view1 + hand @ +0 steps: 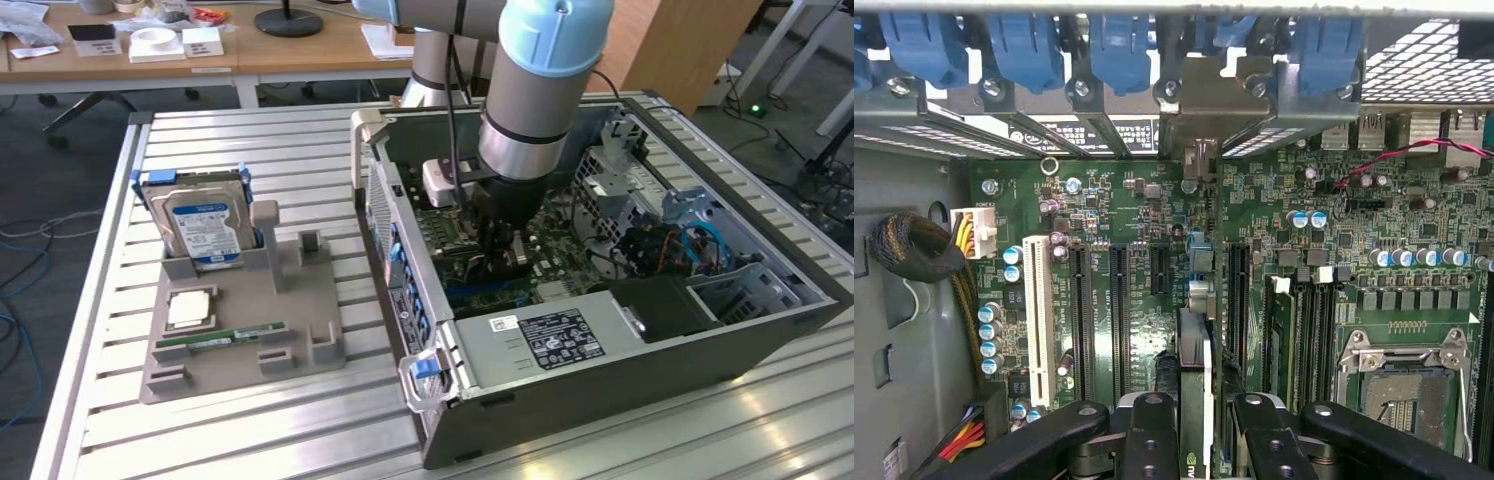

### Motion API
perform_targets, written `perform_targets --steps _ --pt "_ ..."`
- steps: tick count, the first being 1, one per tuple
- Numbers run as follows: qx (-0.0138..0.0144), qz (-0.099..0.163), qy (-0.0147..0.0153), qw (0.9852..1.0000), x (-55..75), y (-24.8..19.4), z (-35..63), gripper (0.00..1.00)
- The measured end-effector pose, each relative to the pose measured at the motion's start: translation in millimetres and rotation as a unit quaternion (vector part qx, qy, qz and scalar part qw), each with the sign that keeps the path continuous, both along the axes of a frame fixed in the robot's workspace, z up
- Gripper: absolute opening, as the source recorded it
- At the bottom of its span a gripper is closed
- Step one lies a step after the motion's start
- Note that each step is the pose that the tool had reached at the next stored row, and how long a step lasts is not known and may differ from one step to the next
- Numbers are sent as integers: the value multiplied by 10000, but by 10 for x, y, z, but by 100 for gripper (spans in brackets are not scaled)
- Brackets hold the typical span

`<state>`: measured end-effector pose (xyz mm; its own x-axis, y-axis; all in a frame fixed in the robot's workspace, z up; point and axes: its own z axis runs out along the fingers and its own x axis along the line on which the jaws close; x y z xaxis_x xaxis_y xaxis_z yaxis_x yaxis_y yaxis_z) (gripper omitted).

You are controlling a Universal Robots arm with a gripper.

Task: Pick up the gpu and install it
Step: 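Insert the gpu into the slot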

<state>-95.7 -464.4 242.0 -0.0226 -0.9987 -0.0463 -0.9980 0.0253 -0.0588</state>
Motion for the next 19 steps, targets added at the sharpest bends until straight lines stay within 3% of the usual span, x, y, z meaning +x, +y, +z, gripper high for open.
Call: perform_targets --steps 19 --pt "0 49 0 10000 0 -5 0 26"
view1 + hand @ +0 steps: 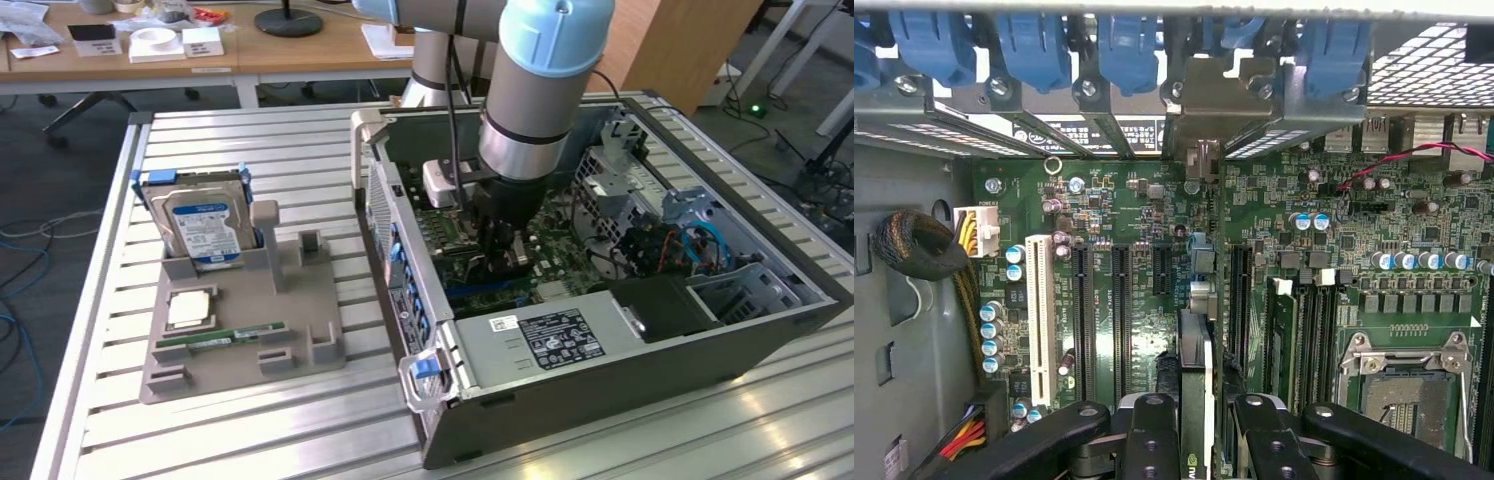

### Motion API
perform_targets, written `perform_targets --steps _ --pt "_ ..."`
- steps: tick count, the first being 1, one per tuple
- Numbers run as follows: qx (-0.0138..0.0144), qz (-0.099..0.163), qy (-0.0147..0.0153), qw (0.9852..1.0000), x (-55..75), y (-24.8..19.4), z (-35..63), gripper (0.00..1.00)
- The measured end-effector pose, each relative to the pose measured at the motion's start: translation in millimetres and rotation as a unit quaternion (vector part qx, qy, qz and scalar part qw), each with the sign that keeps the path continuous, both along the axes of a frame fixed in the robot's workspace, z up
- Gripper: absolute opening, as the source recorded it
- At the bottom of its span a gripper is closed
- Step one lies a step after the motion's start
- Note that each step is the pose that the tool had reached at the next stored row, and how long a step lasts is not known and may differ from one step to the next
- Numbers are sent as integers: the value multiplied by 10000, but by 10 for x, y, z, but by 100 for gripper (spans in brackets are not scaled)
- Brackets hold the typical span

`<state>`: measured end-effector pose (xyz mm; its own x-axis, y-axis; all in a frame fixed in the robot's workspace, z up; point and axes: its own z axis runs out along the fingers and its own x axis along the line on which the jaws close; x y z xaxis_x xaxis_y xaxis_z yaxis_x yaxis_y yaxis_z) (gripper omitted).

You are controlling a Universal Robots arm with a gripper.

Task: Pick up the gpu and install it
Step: 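Insert the gpu into the slot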

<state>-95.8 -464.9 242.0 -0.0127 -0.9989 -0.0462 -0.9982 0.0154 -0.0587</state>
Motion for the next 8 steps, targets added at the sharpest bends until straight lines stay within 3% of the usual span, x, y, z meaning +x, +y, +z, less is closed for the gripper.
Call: perform_targets --steps 8 --pt "-2 0 1 10000 0 -2 -18 26"
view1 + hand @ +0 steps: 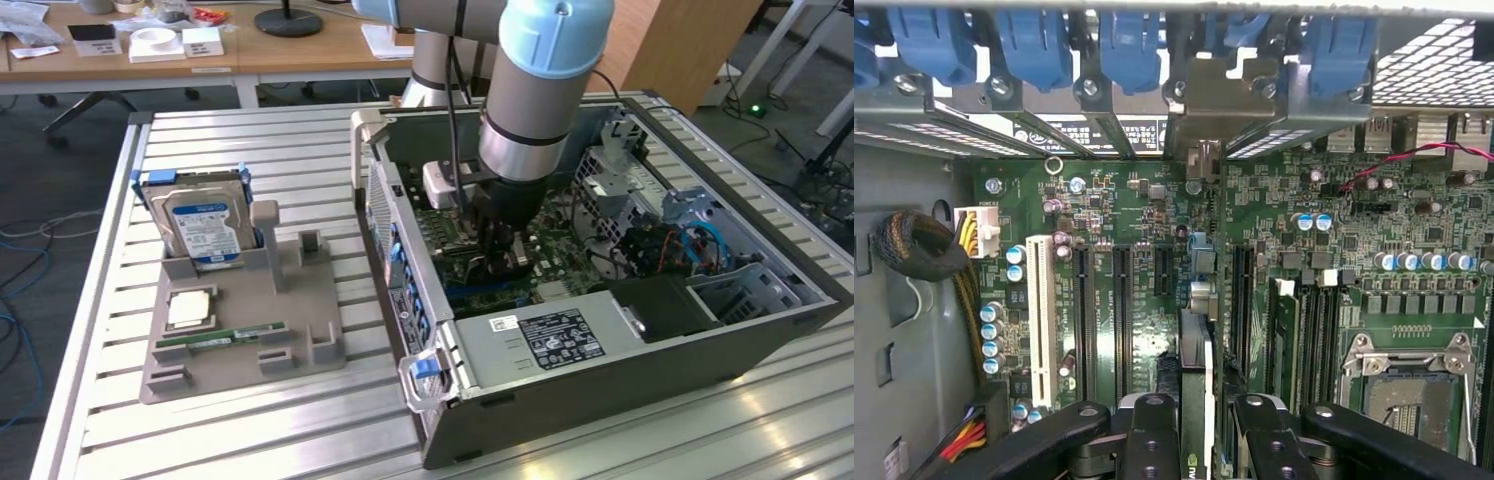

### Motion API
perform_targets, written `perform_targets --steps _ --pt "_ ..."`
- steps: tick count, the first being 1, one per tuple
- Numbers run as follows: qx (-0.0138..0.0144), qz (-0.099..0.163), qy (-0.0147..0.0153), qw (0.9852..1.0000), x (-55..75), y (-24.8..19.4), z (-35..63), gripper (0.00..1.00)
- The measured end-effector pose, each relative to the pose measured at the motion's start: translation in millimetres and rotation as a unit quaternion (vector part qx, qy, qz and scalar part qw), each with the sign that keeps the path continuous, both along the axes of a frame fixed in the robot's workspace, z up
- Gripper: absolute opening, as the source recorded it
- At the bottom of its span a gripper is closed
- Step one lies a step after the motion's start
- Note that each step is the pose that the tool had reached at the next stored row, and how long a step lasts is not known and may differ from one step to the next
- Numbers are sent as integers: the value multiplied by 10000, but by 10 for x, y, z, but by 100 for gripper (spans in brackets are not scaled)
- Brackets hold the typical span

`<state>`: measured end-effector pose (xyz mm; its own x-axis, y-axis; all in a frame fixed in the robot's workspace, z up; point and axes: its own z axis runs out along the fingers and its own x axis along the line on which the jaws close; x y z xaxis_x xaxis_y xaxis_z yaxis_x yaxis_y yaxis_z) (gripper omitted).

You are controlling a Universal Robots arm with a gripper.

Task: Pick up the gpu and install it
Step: 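Insert the gpu into the slot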

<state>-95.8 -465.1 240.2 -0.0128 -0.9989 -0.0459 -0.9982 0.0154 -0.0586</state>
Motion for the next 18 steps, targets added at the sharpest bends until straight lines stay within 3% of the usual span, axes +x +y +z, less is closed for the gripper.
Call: perform_targets --steps 18 --pt "1 1 -1 10000 -2 0 -16 26"
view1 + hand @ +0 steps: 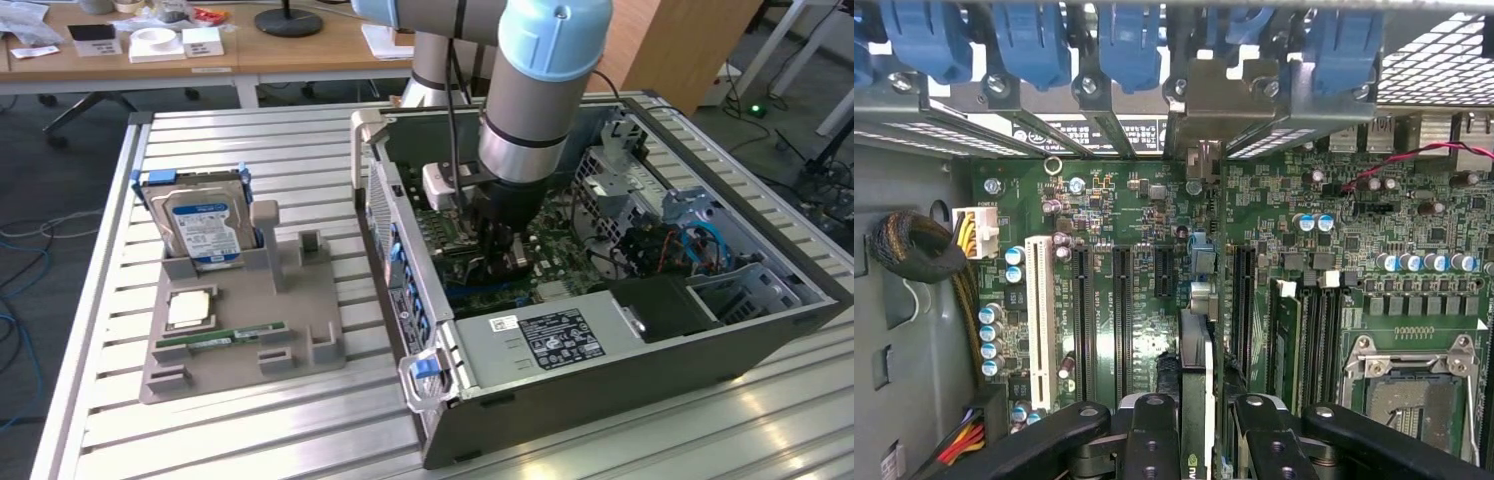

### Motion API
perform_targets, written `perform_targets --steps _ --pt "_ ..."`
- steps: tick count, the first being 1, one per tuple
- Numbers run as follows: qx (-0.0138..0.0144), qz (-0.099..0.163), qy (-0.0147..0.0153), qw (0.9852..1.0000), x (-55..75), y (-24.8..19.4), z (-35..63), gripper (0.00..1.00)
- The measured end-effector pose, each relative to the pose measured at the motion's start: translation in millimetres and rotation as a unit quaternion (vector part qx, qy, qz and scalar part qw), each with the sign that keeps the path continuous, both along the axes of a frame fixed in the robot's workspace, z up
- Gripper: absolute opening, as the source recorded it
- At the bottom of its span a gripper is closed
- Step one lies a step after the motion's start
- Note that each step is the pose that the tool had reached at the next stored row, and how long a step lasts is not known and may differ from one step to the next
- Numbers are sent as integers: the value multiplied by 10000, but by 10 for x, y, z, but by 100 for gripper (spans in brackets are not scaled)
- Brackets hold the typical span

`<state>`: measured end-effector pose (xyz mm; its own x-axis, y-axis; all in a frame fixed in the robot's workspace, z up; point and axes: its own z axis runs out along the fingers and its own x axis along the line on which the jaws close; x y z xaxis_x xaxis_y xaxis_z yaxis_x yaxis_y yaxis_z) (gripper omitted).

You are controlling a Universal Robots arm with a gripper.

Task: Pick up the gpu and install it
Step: 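Insert the gpu into the slot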

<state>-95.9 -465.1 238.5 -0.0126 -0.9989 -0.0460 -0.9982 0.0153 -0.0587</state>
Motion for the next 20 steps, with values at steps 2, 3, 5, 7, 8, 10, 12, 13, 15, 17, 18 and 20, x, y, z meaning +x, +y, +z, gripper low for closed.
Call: perform_targets --steps 2,3,5,7,8,10,12,13,15,17,18,20 --pt "0 -1 0 10000 -1 0 -1 26" --pt "1 -1 0 10000 -1 0 -2 26" --pt "0 -1 0 10000 -1 0 -8 26" --pt "-2 -6 1 10000 -1 0 -10 26" --pt "-2 -11 1 10000 -1 0 -12 26" --pt "0 -23 0 10000 -1 0 -15 26" --pt "0 -30 0 10000 -1 0 -15 26" --pt "0 -30 0 10000 -1 0 -15 26" --pt "0 -31 0 10000 -1 0 -15 26" --pt "-1 -31 0 10000 -2 0 -17 26" --pt "0 -31 -1 10000 -2 0 -18 26" --pt "-1 -30 0 10000 -3 0 -19 26"
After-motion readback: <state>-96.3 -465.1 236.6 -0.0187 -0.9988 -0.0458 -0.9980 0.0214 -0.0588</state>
